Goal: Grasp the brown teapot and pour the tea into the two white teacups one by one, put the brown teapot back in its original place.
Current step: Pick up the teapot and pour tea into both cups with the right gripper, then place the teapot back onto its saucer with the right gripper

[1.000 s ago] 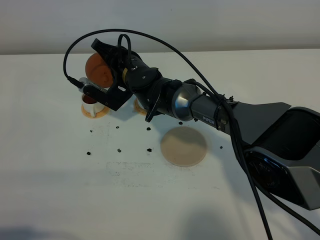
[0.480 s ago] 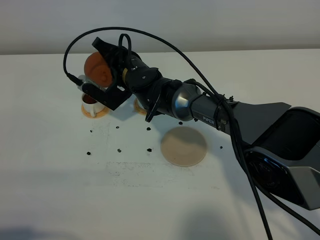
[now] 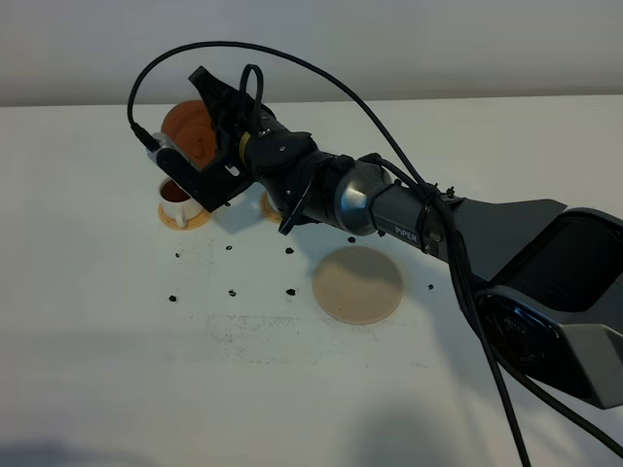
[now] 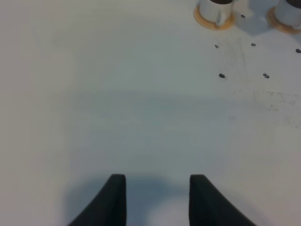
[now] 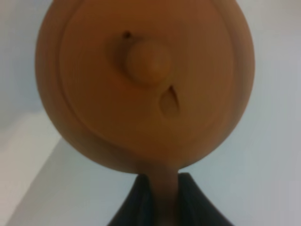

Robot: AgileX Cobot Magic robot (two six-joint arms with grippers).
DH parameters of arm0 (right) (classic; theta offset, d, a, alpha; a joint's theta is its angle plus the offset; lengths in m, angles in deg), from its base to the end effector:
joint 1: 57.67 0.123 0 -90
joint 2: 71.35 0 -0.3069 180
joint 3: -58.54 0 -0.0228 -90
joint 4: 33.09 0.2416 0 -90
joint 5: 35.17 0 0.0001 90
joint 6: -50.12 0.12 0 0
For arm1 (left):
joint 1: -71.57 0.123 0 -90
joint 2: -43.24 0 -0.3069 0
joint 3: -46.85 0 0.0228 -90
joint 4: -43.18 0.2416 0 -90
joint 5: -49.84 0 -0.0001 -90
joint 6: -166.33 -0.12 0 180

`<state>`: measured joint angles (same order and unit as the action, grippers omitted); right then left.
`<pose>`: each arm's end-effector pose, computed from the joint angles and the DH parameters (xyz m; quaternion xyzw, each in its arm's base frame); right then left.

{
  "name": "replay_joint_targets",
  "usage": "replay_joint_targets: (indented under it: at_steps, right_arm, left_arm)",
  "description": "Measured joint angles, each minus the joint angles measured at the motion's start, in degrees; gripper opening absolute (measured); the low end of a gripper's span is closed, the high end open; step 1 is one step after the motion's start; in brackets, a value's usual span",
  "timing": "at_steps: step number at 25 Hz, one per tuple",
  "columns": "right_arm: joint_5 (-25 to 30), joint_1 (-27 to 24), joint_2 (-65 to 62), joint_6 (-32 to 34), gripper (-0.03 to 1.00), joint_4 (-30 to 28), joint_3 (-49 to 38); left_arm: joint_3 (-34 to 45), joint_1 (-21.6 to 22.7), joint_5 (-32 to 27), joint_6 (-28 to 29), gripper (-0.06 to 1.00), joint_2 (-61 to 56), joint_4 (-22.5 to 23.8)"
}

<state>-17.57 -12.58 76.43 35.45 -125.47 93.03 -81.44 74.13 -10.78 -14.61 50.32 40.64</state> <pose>0.4467 0.3966 0.1682 -0.7775 0.2794 -0.3919 0.4047 -0.0051 -0.0049 0.2466 -0.0118 0.8631 -0.0067 0.5048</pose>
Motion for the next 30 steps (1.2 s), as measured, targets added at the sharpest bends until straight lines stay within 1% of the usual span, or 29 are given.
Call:
replay_joint_targets:
  at_steps: [4,9,12,17,19,21,25,28,30]
  right_arm:
    - [0.3,0.0,-1.1,0.0,0.11,9.4,0.2]
    - [3.1,0.0,-6.0,0.2,0.11,25.7,1.4]
    - [7.1,0.4,-9.4,1.2,0.11,36.1,1.6]
    - [15.6,0.6,-14.9,2.2,0.11,57.9,1.6]
    - [18.3,0.6,-16.9,3.0,0.11,63.8,0.8]
    - [20.0,0.6,-18.9,4.8,0.11,68.1,-1.1]
    - [21.5,0.6,-20.8,9.1,0.11,75.4,-5.9]
    - [21.6,0.6,-20.9,10.2,0.11,83.3,-8.8]
    - [21.6,0.6,-20.9,10.3,0.11,86.5,-10.6]
  left_arm:
    - [0.0,0.0,0.0,0.0,0.31,0.0,0.0]
    - [0.0,0.0,0.0,0.0,0.31,0.0,0.0]
    - [0.0,0.0,0.0,0.0,0.31,0.0,0.0]
    - [0.0,0.0,0.0,0.0,0.31,0.0,0.0]
    - [0.0,0.0,0.0,0.0,0.31,0.0,0.0]
    - [0.0,0.0,0.0,0.0,0.31,0.0,0.0]
    - [0.0,0.0,0.0,0.0,0.31,0.0,0.0]
    - [0.0,0.0,0.0,0.0,0.31,0.0,0.0]
    - [0.0,0.0,0.0,-0.1,0.31,0.0,0.0]
